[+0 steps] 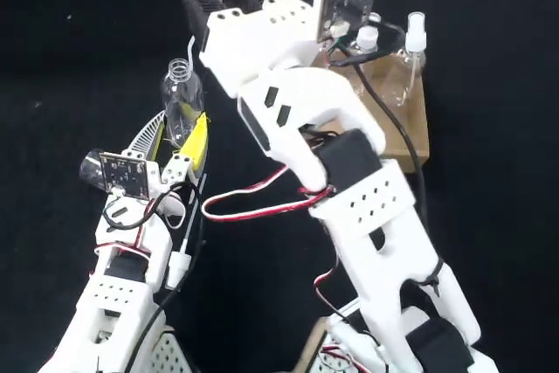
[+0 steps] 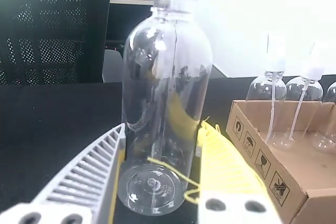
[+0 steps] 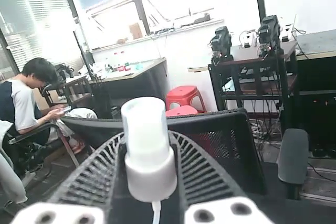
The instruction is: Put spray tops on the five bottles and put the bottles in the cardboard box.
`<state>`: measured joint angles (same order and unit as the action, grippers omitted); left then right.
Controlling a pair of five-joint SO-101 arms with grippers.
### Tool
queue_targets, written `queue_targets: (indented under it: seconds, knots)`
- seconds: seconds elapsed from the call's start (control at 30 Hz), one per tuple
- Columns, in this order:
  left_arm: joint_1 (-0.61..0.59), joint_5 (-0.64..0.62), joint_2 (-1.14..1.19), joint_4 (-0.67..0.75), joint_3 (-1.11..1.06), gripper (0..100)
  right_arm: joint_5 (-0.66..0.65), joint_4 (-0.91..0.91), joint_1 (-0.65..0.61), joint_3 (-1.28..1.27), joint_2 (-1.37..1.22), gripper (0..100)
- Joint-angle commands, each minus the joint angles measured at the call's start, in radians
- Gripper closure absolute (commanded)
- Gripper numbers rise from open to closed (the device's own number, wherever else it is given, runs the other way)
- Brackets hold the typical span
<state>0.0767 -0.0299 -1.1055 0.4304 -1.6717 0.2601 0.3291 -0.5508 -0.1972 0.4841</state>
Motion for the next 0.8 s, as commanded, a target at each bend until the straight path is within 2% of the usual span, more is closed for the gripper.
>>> queue_targets:
  seconds: [0.0,0.23,0.33,0.43,0.67,0.77]
  knots:
    - [0.012,-0.012,0.002,0.023,-0.022,96,0.005,-0.114,-0.023,-0.058,0.111,98.8]
    - [0.012,-0.012,0.002,0.017,-0.022,96,0.005,-0.489,-0.025,-0.292,0.16,98.8]
    - [0.012,-0.011,0.002,0.023,-0.022,96,0.005,-0.539,-0.026,-0.323,0.154,98.8]
    - [0.008,-0.008,0.002,0.023,-0.022,96,0.005,-0.525,-0.026,-0.331,0.154,98.8]
    - [0.005,-0.006,0.002,0.025,-0.022,96,0.003,-0.233,-0.055,-0.22,0.154,98.8]
    - [0.004,-0.006,0.002,0.025,-0.022,96,0.0,-0.161,-0.058,-0.183,0.153,98.8]
